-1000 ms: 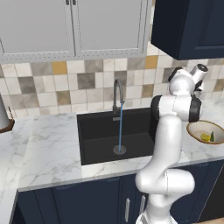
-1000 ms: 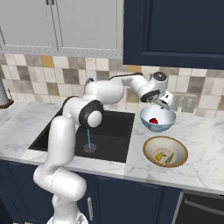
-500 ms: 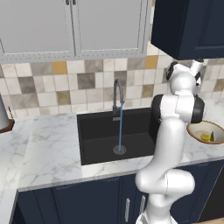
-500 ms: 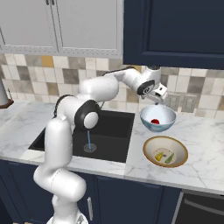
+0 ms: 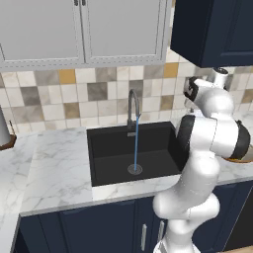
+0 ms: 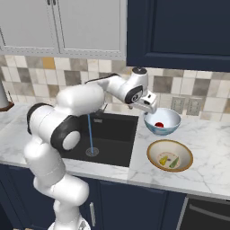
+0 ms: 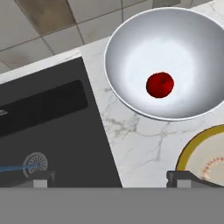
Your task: Pick the lemon wedges from the sink and place them in one bowl. Place the apple in the other bowl. Then turn off the sink faucet.
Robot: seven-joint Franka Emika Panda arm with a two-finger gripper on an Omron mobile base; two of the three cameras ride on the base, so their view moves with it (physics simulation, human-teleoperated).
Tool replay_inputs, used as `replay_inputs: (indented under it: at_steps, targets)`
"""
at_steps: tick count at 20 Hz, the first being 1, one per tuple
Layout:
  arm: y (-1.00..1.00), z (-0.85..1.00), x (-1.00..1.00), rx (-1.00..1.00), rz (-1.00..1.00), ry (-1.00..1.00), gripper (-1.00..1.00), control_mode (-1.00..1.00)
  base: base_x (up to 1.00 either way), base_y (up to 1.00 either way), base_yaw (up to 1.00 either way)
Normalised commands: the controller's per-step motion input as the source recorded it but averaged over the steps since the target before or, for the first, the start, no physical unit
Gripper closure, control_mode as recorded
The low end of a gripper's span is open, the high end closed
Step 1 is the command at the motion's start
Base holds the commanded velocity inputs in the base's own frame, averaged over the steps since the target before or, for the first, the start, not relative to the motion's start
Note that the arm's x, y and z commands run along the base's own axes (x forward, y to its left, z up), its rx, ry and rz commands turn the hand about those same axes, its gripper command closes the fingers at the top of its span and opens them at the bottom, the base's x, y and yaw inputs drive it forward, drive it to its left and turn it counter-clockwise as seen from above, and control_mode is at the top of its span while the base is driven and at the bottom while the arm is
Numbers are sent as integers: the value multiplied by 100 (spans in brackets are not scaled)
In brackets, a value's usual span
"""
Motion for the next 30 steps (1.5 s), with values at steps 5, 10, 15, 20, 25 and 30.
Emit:
replay_inputs:
  at_steps: [5, 10, 15, 20, 25, 30]
  targets:
    - [56, 95, -49, 0, -6, -10, -100, -100, 0, 0, 0]
    - [46, 43, -33, 0, 14, -6, -100, -100, 0, 0, 0]
    - [2, 10, -19, -3, 33, -1, -100, -100, 0, 0, 0]
    - [4, 1, 0, -10, 66, 0, -100, -100, 0, 0, 0]
    - [5, 6, 0, -11, 87, -4, -100, -100, 0, 0, 0]
    - [0, 5, 5, -4, 82, -29, -100, -100, 0, 0, 0]
